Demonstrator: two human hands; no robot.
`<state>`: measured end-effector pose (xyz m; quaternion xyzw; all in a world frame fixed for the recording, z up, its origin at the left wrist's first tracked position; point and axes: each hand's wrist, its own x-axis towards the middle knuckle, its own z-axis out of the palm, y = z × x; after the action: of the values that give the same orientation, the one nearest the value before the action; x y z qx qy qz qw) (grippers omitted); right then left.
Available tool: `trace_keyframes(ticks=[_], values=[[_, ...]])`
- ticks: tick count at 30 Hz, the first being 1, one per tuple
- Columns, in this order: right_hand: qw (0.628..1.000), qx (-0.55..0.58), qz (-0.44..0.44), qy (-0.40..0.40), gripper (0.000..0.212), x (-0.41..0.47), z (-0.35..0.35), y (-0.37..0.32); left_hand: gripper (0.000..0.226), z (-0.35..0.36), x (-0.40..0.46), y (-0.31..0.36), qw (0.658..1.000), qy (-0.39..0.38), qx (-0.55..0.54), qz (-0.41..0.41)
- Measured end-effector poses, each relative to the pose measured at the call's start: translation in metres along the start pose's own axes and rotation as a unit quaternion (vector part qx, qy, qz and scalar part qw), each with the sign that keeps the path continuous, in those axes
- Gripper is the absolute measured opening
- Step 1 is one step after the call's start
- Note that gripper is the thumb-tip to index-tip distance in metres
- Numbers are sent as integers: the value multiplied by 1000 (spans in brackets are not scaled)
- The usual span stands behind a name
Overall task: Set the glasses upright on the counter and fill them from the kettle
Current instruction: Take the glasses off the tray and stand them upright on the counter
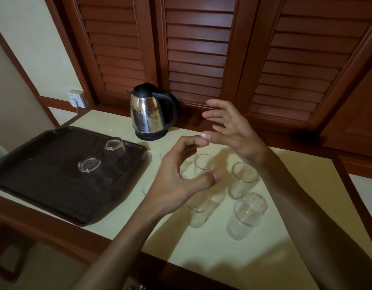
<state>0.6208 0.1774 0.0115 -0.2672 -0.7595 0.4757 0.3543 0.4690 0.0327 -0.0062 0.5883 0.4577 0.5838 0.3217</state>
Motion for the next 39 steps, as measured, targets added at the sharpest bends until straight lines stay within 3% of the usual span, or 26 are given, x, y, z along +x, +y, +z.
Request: trace_keyframes(ticks=[8,13,15,20,23,26,31,35,38,39], values=[[995,-62,34,-74,81,77,81,-18,55,-127,10,-15,987,-41,156,-6],[980,-143,54,-128,81,127,145,-10,24,-205,10,-40,959,49,278,22],[963,-201,63,-170,82,142,169,-6,22,-226,10,-57,941,71,331,7],[891,-354,52,-279,81,167,224,4,40,-254,2,-95,905,3,414,-97],[853,-415,62,-310,62,182,249,2,45,-273,3,-105,911,-43,392,-124],[846,-435,59,-302,47,203,271,-1,35,-301,17,-110,895,-111,405,-148],[830,-465,50,-303,38,238,313,-4,20,-356,47,-99,830,-198,474,-214],[810,-483,62,-327,33,259,336,-12,30,-383,70,-88,751,-256,557,-247],[753,-542,100,-360,47,270,350,-21,48,-385,87,-87,681,-307,605,-274],[725,-567,115,-374,49,270,356,-22,54,-380,91,-87,641,-333,633,-278]])
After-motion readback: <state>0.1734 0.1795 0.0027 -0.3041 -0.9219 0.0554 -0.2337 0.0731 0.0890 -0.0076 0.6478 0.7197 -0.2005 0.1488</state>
